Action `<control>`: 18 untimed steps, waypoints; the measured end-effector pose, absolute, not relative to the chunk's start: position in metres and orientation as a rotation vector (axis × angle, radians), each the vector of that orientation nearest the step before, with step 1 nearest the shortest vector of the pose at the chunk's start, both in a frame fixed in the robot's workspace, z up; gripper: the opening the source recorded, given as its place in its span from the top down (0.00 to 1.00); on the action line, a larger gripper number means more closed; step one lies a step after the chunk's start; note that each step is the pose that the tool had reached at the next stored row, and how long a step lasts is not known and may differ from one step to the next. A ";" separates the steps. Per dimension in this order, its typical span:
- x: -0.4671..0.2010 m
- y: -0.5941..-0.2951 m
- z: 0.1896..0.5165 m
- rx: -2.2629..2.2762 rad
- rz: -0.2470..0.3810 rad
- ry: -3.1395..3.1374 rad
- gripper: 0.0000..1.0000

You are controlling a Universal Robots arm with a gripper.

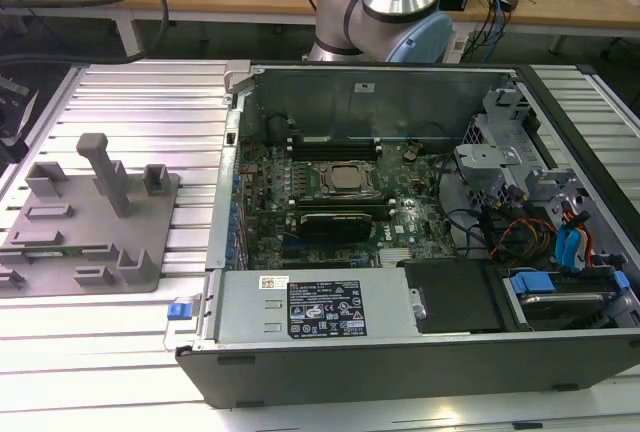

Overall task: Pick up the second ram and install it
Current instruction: 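Pick up the second ram and move it above second insertion slot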

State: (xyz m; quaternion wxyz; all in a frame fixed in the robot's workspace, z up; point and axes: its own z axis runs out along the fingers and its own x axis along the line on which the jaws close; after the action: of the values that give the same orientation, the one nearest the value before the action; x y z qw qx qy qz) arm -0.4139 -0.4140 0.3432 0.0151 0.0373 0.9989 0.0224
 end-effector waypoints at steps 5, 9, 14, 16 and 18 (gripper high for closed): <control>-0.414 -0.414 0.343 0.116 0.070 3.108 0.92; -0.414 -0.414 0.343 0.107 0.070 3.109 0.92; -0.414 -0.414 0.343 -0.048 0.073 3.113 0.92; -0.414 -0.414 0.343 -0.176 0.075 3.110 0.92; -0.414 -0.414 0.343 -0.277 0.076 3.104 0.92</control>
State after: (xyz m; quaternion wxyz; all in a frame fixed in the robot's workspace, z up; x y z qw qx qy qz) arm -0.4139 -0.4140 0.3431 0.0122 -0.0888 0.9957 0.0243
